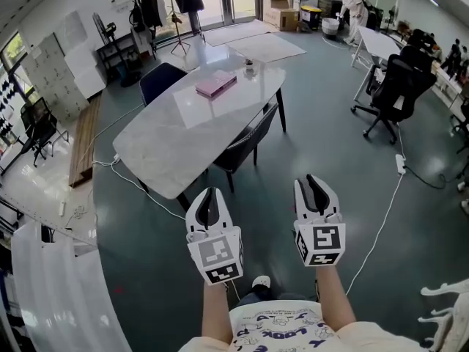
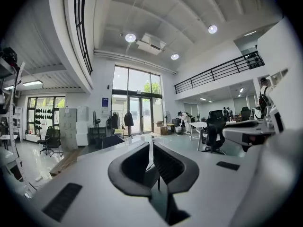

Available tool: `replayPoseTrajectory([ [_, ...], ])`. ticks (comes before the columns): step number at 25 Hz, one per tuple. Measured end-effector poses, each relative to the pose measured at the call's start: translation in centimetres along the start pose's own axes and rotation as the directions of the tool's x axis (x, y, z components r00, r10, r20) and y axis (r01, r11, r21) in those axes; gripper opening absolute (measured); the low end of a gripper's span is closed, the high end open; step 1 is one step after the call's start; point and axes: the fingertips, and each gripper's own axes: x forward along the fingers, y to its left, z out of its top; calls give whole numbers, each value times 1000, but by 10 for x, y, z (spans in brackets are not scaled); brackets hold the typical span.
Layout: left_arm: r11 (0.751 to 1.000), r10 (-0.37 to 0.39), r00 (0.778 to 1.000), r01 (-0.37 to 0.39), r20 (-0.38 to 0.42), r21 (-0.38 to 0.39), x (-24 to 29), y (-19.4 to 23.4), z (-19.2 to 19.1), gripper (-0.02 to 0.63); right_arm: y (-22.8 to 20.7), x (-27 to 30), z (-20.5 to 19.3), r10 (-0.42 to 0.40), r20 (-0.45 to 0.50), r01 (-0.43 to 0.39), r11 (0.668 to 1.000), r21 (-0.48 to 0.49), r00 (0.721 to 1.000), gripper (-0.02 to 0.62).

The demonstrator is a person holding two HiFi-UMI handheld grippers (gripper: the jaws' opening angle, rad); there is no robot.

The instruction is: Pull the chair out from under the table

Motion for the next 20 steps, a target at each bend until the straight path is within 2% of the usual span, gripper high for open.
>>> replayPoseTrajectory([
  [1,1000,-10,1000,10,-7,1,7,1,-2,26,2,5,-1,5,-2,-5,1000,-1,1000,129],
  [2,1000,-28,1000,28,-13,3,13,1,-3,65,4,10,-2,9,-5,-9,1000,0,1000,156],
  [4,998,-67,998,67,-21,6,23,1,-6,193,8,19,-5,14,-14,-14,1000,-1,1000,195],
  [5,997,-78,997,78,-24,8,28,2,-8,210,9,24,-8,14,-20,-14,1000,-4,1000,206],
  [9,994,-104,994,105,-35,27,47,0,-15,215,7,43,-18,12,-46,-12,1000,-14,999,235],
  [16,992,-127,989,129,-70,14,90,-3,-25,233,-2,81,-31,19,-93,-21,1000,-23,995,287],
  [20,992,-128,988,129,-87,13,120,-10,-31,233,-19,107,-40,19,-105,-23,999,-32,994,290],
])
